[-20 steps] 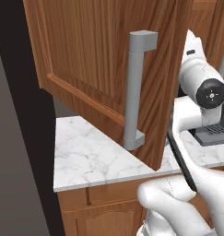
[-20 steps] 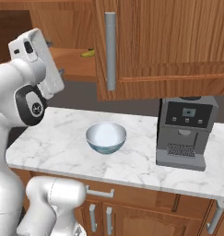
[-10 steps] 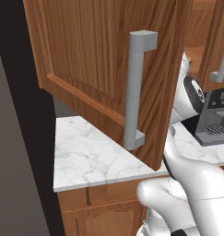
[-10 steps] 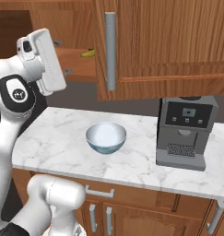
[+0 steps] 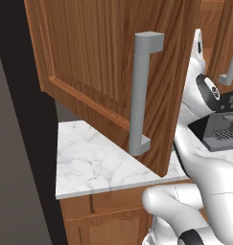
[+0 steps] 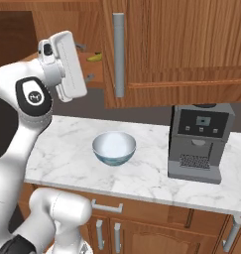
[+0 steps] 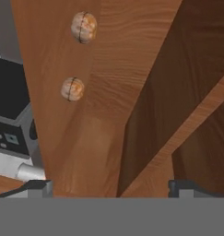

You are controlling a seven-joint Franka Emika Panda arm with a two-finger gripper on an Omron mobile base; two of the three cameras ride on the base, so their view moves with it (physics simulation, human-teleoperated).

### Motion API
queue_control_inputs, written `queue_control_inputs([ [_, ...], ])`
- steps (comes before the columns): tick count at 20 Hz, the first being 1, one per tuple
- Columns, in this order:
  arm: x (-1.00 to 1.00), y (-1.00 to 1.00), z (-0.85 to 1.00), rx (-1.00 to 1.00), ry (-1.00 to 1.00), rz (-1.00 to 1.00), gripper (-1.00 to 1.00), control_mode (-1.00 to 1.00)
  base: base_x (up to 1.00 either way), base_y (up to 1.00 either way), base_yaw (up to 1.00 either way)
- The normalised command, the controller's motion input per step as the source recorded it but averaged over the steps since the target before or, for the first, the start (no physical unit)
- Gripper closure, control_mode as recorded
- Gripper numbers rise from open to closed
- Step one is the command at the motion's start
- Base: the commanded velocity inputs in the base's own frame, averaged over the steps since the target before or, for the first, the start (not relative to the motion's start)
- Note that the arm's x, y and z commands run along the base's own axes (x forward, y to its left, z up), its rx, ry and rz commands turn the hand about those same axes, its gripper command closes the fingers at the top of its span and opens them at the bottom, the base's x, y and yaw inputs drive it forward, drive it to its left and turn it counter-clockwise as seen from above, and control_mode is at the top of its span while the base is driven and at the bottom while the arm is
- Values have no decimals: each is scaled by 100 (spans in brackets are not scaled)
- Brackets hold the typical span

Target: Open the cabinet. Pick the tangerine and tangerine from the cabinet and place them into the bowl. Then close the cabinet.

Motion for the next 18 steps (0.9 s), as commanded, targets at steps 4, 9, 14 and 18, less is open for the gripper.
queue_control_inputs([
  [4,14,0,0,0,0,0,-100,-100,0,0,0],
  [9,28,-3,-3,0,0,-4,-100,-100,0,0,0],
  [14,26,-9,-1,0,0,-16,-100,-100,0,0,0],
  [18,20,-6,0,0,0,-19,-100,-100,0,0,0],
])
